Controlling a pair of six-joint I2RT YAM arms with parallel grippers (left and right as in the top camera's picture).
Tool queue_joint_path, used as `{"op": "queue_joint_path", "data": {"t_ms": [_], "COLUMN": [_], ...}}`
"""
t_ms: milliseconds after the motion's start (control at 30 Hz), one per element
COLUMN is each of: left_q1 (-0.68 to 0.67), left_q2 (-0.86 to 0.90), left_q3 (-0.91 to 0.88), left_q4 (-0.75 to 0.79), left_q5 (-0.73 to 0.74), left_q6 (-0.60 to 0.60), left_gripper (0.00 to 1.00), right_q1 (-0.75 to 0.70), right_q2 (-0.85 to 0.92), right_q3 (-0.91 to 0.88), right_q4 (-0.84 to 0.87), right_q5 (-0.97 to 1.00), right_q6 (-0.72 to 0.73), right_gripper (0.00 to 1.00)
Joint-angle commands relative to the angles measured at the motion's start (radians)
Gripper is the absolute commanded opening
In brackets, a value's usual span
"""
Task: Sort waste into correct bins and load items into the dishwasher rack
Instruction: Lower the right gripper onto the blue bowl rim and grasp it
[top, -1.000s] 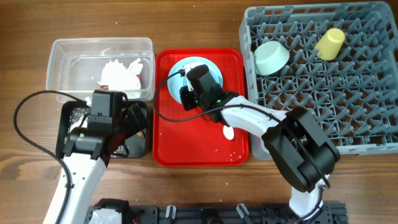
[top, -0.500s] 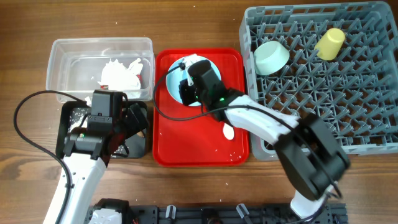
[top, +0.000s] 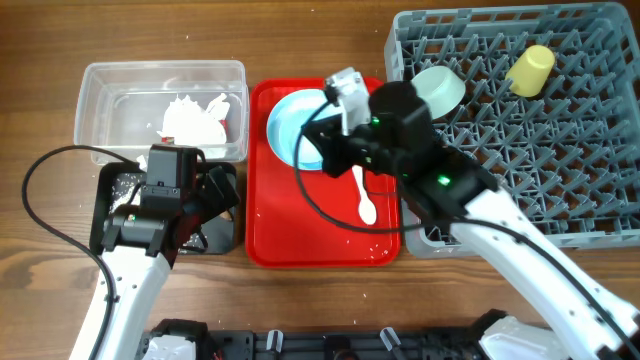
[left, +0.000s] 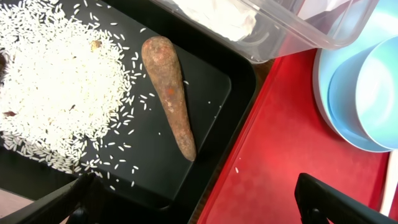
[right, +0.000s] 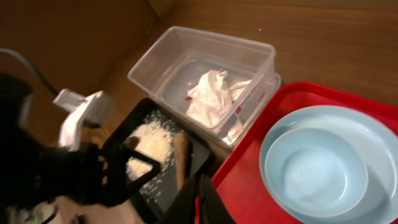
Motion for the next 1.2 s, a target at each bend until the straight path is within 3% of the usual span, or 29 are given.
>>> {"op": "queue_joint_path", "data": {"t_ms": [0,33,100,133,200,333,367,400,433,500,533,700,1000,1167], "left_q1": [0.006,0.006,0.006,0.006,0.006,0.006,0.006,0.006,0.006,0.006,0.006,0.006,0.006,0.006], "left_q2": [0.001,0.002,0.001,0.002,0.002,0.002,0.002,0.002,0.002,0.002,0.002,0.002,0.002,0.002], "left_q3": [0.0,0.0,0.0,0.0,0.0,0.0,0.0,0.0,0.0,0.0,0.0,0.0,0.0,0.0], "left_q4": [0.004,0.004,0.003,0.003,0.005,0.011,0.011,0.011,0.011,0.011,0.011,0.011,0.011,0.011], "left_q5": [0.02,0.02,0.02,0.02,0.02,0.02,0.02,0.02,0.02,0.02,0.02,0.02,0.021,0.021], "left_q6": [0.005,0.005,0.005,0.005,0.005,0.005,0.005,0.005,0.005,0.005,0.005,0.005,0.005,0.005], "left_gripper": [1.0,1.0,1.0,1.0,1.0,1.0,1.0,1.0,1.0,1.0,1.0,1.0,1.0,1.0], "right_q1": [0.001,0.002,0.002,0.002,0.002,0.002,0.002,0.002,0.002,0.003,0.008,0.075,0.264,0.265], "right_q2": [0.0,0.006,0.026,0.037,0.067,0.138,0.157,0.176,0.196,0.236,0.256,0.335,0.431,0.46], "right_q3": [0.014,0.014,0.014,0.014,0.013,0.013,0.013,0.013,0.013,0.013,0.013,0.013,0.013,0.013], "right_q4": [-0.053,-0.063,-0.08,-0.09,-0.093,-0.041,-0.036,-0.03,-0.024,-0.019,-0.017,-0.01,0.085,0.162], "right_q5": [-0.068,-0.068,-0.069,-0.069,-0.095,-0.174,-0.173,-0.168,-0.151,-0.091,-0.05,0.185,0.655,0.686], "right_q6": [0.004,0.005,0.037,0.076,0.134,0.136,0.139,0.147,0.164,0.213,0.23,0.232,0.036,-0.038], "right_gripper": [0.16,0.26,0.54,0.75,1.0,1.0,0.95,0.81,0.57,0.34,0.29,0.26,0.3,0.34]}}
